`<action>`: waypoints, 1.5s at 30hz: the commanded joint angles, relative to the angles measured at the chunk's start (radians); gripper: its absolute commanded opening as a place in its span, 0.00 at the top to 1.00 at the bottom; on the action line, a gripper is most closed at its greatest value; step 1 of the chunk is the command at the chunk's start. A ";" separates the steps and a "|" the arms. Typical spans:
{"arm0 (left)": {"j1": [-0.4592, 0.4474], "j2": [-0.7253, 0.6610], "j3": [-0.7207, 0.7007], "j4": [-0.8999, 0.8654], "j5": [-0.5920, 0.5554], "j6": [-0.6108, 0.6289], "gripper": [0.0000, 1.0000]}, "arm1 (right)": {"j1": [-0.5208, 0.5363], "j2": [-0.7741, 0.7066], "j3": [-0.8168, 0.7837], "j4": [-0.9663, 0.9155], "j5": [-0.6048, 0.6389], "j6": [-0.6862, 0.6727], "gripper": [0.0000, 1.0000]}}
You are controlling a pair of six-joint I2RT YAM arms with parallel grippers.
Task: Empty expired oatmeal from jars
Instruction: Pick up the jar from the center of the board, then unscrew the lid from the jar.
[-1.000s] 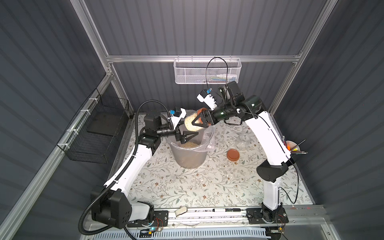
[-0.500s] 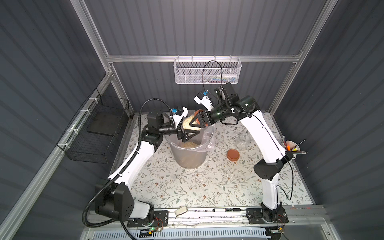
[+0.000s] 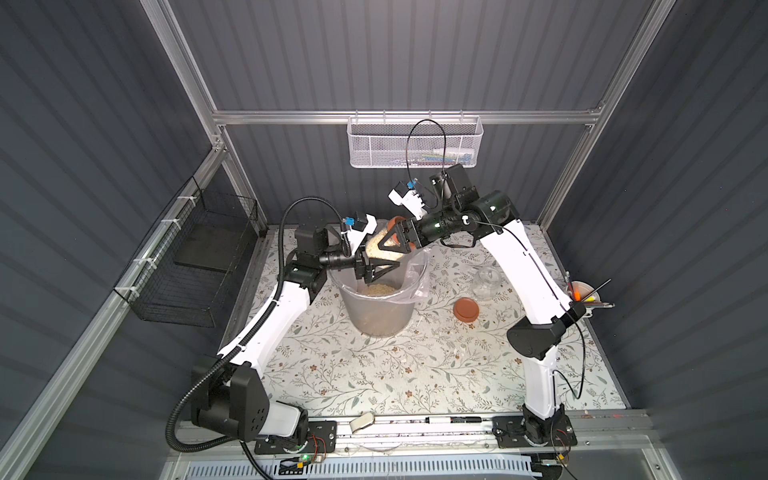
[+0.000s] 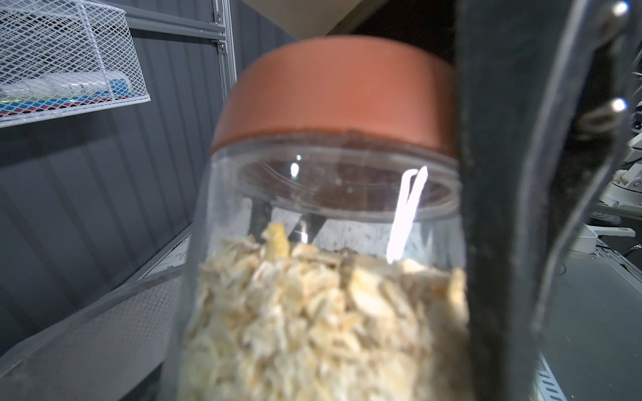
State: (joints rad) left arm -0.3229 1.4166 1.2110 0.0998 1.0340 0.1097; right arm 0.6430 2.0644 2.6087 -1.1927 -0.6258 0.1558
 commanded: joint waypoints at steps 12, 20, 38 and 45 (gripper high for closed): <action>0.013 -0.082 -0.033 -0.022 -0.087 0.019 1.00 | -0.028 -0.051 -0.015 0.203 0.023 0.063 0.01; 0.013 -0.090 0.017 -0.019 -0.071 0.001 1.00 | -0.038 -0.142 -0.073 0.135 0.103 0.004 0.01; -0.090 -0.143 0.072 -0.114 -0.021 -0.001 1.00 | -0.038 -0.310 -0.273 0.095 0.133 -0.003 0.01; -0.091 -0.139 0.086 -0.140 -0.034 0.018 1.00 | -0.005 -0.296 -0.278 0.075 0.126 -0.004 0.01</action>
State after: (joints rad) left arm -0.4129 1.3228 1.2625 -0.0910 0.9722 0.1169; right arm 0.6304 1.7550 2.3367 -1.0935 -0.5076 0.1528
